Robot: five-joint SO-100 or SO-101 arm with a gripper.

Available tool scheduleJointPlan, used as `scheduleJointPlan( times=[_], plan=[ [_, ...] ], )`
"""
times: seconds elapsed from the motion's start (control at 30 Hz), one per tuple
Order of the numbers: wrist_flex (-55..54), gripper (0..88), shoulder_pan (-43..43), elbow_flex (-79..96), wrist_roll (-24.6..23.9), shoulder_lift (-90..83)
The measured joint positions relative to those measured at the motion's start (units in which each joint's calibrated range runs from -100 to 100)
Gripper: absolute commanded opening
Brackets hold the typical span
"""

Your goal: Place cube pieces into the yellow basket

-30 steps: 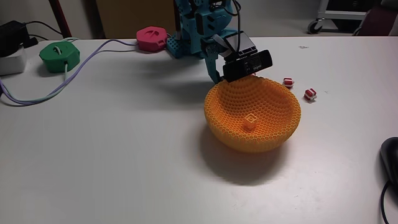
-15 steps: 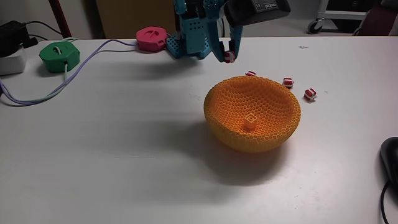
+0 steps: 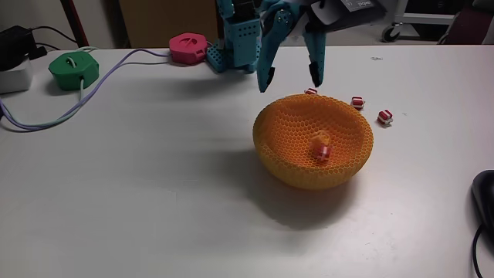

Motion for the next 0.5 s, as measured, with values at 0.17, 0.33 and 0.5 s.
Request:
scheduleJointPlan(
  times=[0.17,0.33,0.5],
  plan=[
    [29.5,43.8,-14.6,-2.2,-9.8,-9.5],
    [19.0,43.9,-23.2,13.9,-12.7,-14.5],
    [7.7,41.0,-34.2,23.4,-13.5,-12.1]
  ],
)
